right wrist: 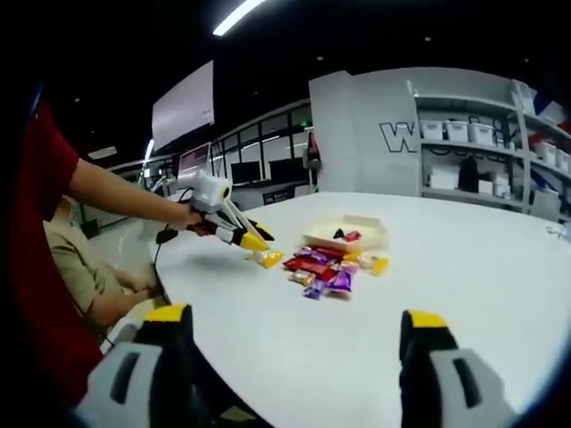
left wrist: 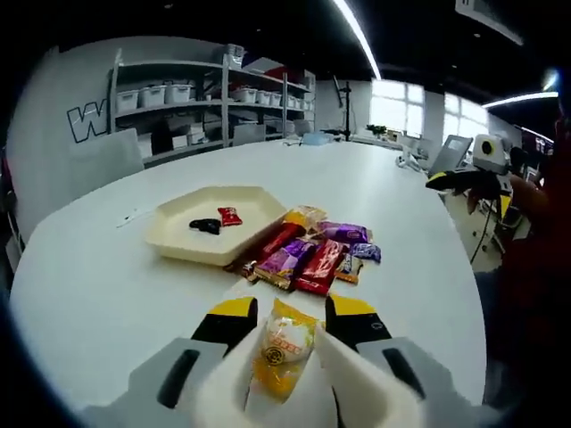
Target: Place the target food into the container with the food tongs after gripping and lifting it, then release it inside without dropping or visibly crushing the food.
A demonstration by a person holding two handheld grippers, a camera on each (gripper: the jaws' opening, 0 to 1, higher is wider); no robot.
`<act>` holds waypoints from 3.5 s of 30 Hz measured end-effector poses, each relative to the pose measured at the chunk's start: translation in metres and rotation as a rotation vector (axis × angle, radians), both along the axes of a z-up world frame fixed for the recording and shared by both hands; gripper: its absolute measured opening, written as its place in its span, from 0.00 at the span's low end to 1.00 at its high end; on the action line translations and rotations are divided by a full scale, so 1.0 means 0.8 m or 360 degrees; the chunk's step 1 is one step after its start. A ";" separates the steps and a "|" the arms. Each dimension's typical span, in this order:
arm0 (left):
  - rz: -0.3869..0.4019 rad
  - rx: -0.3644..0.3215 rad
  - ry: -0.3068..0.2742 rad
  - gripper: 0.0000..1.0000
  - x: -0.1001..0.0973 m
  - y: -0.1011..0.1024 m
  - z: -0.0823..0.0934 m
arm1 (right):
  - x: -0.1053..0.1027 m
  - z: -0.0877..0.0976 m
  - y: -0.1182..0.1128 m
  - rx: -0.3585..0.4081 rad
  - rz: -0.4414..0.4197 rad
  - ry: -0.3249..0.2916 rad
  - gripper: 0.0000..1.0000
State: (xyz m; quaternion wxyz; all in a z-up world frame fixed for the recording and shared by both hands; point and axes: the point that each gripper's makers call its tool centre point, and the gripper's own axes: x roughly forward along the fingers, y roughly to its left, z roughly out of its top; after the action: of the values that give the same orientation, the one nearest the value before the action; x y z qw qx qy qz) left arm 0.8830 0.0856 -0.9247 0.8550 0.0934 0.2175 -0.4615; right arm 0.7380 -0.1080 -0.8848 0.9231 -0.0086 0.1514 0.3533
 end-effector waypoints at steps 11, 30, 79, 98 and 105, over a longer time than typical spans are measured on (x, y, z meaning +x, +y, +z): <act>-0.0098 0.0116 -0.0052 0.24 -0.008 -0.012 -0.007 | 0.001 -0.005 0.000 0.0003 0.0001 0.0015 0.95; 0.0181 -0.0103 0.0274 0.21 -0.008 -0.014 0.005 | -0.002 -0.007 -0.008 -0.0027 -0.0003 0.0003 0.94; 0.0317 -0.0064 0.0170 0.23 0.130 -0.046 0.047 | 0.021 -0.010 -0.061 0.0007 -0.0189 0.0003 0.99; 0.0372 0.0043 -0.0079 0.26 0.154 -0.051 0.062 | 0.022 -0.010 -0.062 0.0010 -0.0188 0.0008 0.99; 0.0353 0.0048 -0.0063 0.26 0.143 -0.049 0.067 | 0.019 -0.007 -0.059 0.0012 -0.0184 0.0002 0.99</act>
State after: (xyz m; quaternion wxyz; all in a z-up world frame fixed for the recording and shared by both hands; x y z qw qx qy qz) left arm 0.9978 0.0463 -0.8714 0.9035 0.0907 0.2165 -0.3587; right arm 0.7528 -0.1552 -0.8908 0.9420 0.0038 0.1509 0.2998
